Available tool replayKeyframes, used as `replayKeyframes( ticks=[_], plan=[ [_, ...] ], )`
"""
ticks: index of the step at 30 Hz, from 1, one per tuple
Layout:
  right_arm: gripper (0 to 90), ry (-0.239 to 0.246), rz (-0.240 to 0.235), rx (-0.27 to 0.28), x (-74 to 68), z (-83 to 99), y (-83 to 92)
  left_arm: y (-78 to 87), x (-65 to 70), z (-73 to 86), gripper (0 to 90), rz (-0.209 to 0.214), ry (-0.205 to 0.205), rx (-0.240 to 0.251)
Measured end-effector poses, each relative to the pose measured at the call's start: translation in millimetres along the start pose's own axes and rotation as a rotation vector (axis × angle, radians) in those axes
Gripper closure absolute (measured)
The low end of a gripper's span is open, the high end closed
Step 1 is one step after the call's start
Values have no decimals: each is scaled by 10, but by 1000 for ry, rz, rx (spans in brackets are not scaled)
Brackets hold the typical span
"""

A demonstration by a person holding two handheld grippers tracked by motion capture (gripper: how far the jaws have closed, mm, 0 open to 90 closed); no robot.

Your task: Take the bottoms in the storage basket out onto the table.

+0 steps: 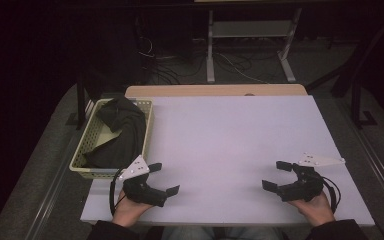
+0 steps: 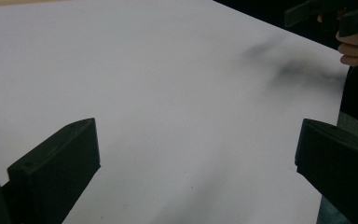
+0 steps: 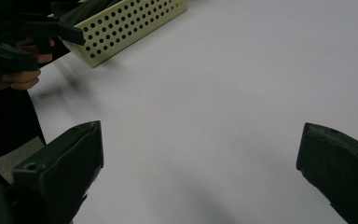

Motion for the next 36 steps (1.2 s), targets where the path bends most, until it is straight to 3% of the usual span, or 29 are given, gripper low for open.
replayKeyframes(
  ticks=[20,36],
  plan=[
    [0,18,26,-21,-30,-1,6,4,61,-17,0,19,-11,1],
    [0,13,31,-28,-23,6,9,57,114,-99,0,6,-15,-38]
  ],
)
Point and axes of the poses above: each handheld gripper's, and its own axes: y roughly backward along the jaws, z roughly out of its underside, x roughly to its right, the point moved 1 cm from there along -y, roughly forward along the jaws, and after that the axes turned 4 degrees about z, right-handed, at the moved point
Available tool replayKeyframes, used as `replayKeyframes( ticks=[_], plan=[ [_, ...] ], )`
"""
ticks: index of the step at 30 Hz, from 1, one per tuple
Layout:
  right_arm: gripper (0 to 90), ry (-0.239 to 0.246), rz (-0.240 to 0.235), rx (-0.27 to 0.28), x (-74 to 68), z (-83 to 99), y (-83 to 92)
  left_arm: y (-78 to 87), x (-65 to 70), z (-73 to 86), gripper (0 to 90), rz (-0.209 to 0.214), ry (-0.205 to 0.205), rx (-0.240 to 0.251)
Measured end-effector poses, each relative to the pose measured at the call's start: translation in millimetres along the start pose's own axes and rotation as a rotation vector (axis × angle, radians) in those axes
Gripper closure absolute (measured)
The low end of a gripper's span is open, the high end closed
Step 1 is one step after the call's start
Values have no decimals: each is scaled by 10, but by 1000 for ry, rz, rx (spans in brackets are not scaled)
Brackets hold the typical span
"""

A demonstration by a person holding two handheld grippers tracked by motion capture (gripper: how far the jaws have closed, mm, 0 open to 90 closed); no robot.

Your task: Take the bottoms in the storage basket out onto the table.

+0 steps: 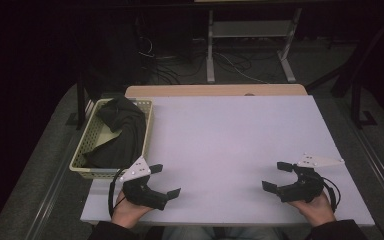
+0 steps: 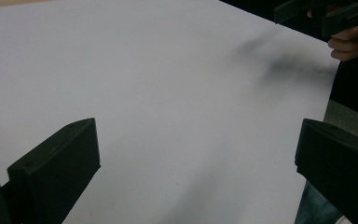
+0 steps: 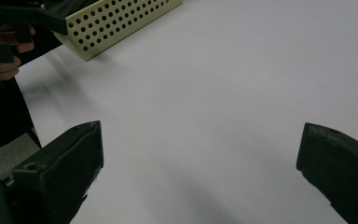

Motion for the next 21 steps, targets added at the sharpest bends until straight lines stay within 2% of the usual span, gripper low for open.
replayKeyframes(
  ticks=[9,21],
  plan=[
    [0,-4,1,2,6,0,4,53,-24,-37,0,5,13,-16],
    [0,-4,2,4,9,1,4,175,-77,-155,0,-10,16,-38]
  ],
)
Point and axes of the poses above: each handheld gripper's, and its own axes: y roughly backward along the jaws, z roughly out of its underside, x roughly to its right, the point moved 1 cm from there along -y, roughly forward along the jaws, and after that the axes turned 4 degrees about z, right-handed, at the moved point
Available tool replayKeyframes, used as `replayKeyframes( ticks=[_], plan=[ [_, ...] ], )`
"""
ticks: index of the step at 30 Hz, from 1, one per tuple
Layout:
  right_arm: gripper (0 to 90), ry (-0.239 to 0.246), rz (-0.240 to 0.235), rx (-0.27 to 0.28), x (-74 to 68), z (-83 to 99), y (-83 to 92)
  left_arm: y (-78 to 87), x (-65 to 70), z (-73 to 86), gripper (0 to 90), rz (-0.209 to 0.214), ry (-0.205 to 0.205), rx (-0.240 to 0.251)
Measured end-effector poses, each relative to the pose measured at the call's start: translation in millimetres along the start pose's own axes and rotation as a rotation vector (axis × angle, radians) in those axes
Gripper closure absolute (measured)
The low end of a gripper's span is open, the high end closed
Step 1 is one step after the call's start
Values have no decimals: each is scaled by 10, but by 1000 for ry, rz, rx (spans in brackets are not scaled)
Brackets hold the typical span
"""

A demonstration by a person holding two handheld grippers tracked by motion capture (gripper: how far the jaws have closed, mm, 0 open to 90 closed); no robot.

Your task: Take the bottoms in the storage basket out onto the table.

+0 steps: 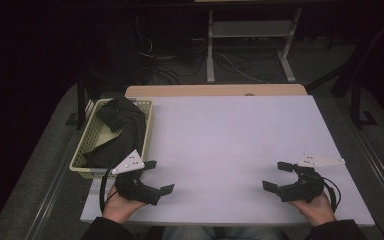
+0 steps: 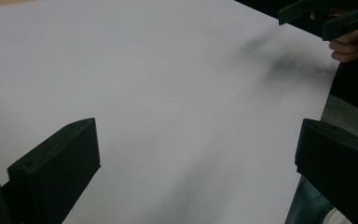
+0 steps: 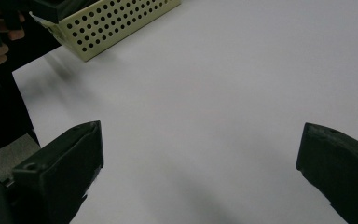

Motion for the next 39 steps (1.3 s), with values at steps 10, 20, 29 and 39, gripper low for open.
replayKeyframes(
  ticks=[10,20,29,39],
  plan=[
    [0,-3,2,-1,3,1,1,84,-61,-99,0,-11,9,-20],
    [0,-4,4,-1,4,2,1,158,-123,-205,0,-20,14,-45],
    [0,-7,5,2,3,3,0,242,-198,-304,0,-35,16,-59],
    [0,-7,6,-1,5,5,-1,336,-308,-381,0,-54,33,-69]
  ],
)
Point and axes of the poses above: each handheld gripper's, and its own axes: y roughly backward along the jaws, z roughly out of its underside, x roughly to its right, the point moved 1 cm from there along -y, roughly forward along the jaws, and after that the axes turned 4 degrees about z, right-handed, at the moved point
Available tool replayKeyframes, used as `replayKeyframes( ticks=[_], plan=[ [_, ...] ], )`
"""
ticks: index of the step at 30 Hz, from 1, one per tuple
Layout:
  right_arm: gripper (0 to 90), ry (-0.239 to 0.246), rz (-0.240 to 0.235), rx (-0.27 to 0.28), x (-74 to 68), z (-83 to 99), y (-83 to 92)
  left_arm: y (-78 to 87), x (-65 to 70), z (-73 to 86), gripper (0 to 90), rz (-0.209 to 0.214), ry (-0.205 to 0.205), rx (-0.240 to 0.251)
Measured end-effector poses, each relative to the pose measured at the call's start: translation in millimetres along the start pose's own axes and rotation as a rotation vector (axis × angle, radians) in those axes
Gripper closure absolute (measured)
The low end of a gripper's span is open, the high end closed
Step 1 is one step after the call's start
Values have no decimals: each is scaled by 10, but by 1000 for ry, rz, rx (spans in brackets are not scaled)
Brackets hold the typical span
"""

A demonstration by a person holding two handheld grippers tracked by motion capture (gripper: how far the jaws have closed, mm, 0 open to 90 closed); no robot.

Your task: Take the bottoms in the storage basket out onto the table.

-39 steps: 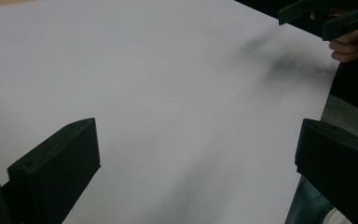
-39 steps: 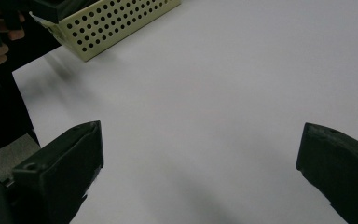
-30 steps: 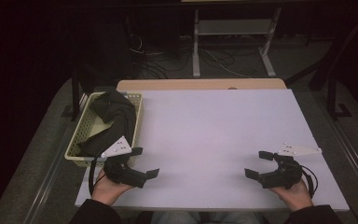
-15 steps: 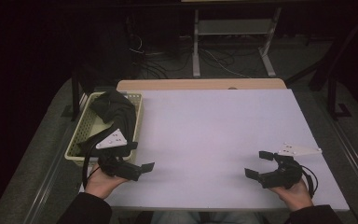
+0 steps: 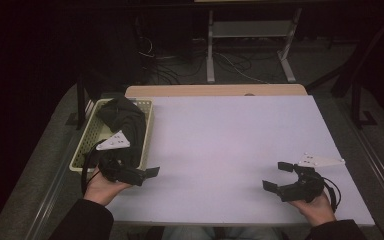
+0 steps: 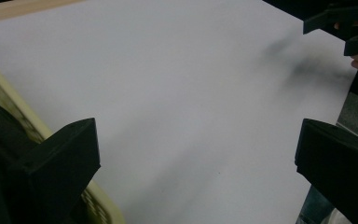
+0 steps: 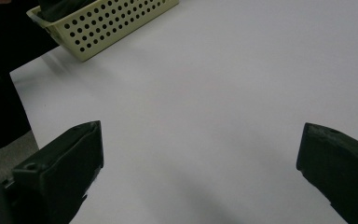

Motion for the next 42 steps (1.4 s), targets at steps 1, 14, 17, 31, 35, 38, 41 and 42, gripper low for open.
replayKeyframes(
  ticks=[1,14,17,31,35,38,41,42],
  plan=[
    [0,0,0,0,0,0,0,9,-11,-9,0,-2,2,1],
    [0,3,1,-7,1,2,-4,118,-220,-91,0,-46,24,-10],
    [0,4,0,-7,3,2,-4,144,-273,-107,0,-56,32,-8],
    [1,0,3,-5,16,5,5,235,-527,-196,0,-104,67,-47],
    [0,-4,2,-3,16,8,8,256,-586,-209,0,-115,79,-49],
    [0,-5,3,-7,19,8,11,276,-633,-221,0,-124,83,-54],
    [0,-4,4,-8,22,9,13,305,-684,-238,0,-138,90,-61],
    [0,-4,4,-8,22,9,13,315,-699,-245,0,-143,90,-63]
  ],
)
Point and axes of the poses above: each handheld gripper's, and its own axes: y roughly backward along the jaws, z roughly out of its underside, x roughly to its right, the point moved 1 cm from there along -y, roughly forward along the jaws, and after that the axes turned 4 degrees about z, right-handed, at the moved point
